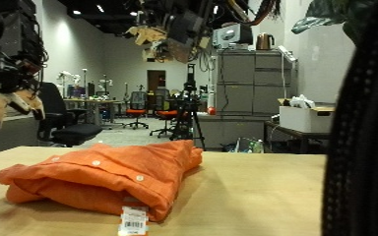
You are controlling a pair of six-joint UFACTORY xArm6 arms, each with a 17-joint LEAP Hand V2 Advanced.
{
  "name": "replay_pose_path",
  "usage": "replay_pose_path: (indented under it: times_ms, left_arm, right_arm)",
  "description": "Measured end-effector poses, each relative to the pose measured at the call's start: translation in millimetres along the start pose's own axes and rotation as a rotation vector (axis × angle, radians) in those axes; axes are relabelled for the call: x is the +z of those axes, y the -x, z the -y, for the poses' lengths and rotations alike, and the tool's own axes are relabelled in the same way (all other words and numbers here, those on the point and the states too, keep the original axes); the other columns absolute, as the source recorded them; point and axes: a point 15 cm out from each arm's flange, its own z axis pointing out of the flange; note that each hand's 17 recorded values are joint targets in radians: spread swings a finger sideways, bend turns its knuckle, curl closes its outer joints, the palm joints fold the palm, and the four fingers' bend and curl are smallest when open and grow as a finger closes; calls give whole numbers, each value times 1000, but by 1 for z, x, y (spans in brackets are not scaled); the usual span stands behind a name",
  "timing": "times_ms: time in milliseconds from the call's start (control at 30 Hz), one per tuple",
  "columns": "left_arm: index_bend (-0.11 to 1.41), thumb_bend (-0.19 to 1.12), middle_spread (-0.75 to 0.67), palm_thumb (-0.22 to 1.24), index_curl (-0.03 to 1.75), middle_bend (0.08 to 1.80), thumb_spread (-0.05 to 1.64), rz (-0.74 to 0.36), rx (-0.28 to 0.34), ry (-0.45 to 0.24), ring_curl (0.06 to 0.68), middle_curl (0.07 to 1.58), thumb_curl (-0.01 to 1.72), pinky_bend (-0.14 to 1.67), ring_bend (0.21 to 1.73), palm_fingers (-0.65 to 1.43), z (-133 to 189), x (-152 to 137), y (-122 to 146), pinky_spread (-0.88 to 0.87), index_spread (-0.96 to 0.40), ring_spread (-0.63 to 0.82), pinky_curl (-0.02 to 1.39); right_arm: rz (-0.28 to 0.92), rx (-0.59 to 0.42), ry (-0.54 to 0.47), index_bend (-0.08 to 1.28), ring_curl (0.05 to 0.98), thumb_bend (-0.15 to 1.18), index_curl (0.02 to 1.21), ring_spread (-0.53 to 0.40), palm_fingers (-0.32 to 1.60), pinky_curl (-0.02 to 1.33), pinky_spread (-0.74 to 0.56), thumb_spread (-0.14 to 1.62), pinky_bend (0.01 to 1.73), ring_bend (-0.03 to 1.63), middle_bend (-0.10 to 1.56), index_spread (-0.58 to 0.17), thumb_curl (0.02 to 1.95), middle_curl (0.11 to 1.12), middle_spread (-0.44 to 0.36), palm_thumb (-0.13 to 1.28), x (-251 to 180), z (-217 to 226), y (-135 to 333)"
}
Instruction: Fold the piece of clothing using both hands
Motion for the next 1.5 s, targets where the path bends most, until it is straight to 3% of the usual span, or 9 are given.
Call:
replay_pose_path:
  times_ms: [200, 300, 467, 567, 800, 967, 1333, 1500]
  left_arm:
    - [181, -12, 262, 491, 350, 179, 1292, 13, 40, -10, 229, 289, 289, 203, 417, 53, 14, -1, -50, 496, 91, 494, 322]
    - [183, -12, 262, 491, 352, 178, 1292, 19, 67, -9, 229, 288, 290, 201, 416, 54, 22, 2, -82, 496, 93, 494, 322]
    - [181, -11, 269, 495, 354, 177, 1289, 25, 87, -34, 227, 289, 293, 199, 416, 57, 40, -1, -102, 496, 94, 496, 321]
    - [180, -12, 278, 497, 354, 178, 1287, 30, 127, -9, 227, 287, 295, 199, 419, 56, 43, 10, -124, 496, 95, 497, 321]
    - [179, -11, 269, 506, 354, 178, 1288, 49, 140, 15, 227, 284, 296, 204, 416, 50, 48, 25, -130, 496, 96, 495, 323]
    - [182, -12, 271, 507, 355, 172, 1289, 70, 150, 49, 228, 277, 295, 208, 423, 42, 54, 42, -130, 497, 97, 496, 324]
    - [174, -11, 282, 501, 349, 181, 1301, 108, 155, 188, 228, 275, 294, 220, 425, 13, 65, 109, -116, 497, 107, 501, 327]
    - [169, -12, 294, 492, 342, 183, 1310, 114, 159, 178, 228, 278, 290, 229, 431, 2, 63, 97, -115, 506, 110, 508, 327]
  right_arm:
    - [11, 195, 96, 364, 260, -25, 501, 165, 40, 295, 416, 1098, 525, 491, 468, -336, 602, 417, 15, 788, -36, -52, -16]
    - [16, 237, 148, 331, 238, -20, 471, 197, 37, 279, 403, 1116, 468, 425, 426, -323, 581, 394, 42, 783, -37, -70, -20]
    - [17, 301, 181, 293, 221, -18, 440, 222, 58, 267, 392, 1128, 408, 367, 371, -315, 555, 370, 57, 782, -35, -82, -29]
    - [20, 318, 195, 272, 215, -17, 425, 228, 75, 263, 387, 1138, 377, 335, 336, -319, 541, 359, 60, 784, -32, -88, -33]
    - [23, 323, 208, 220, 207, -17, 399, 234, 109, 263, 381, 1157, 310, 269, 281, -317, 517, 343, 74, 783, -30, -93, -32]
    - [52, 343, 287, 191, 206, -18, 388, 237, 113, 268, 377, 1183, 275, 232, 236, -315, 498, 334, 85, 767, -26, -118, -28]
    - [67, 353, 327, 178, 210, -15, 356, 251, 118, 283, 366, 1236, 235, 189, 194, -308, 453, 332, 98, 749, -23, -130, -27]
    - [70, 359, 332, 180, 212, -14, 349, 249, 115, 290, 361, 1251, 224, 189, 191, -307, 437, 331, 100, 748, -32, -136, -26]
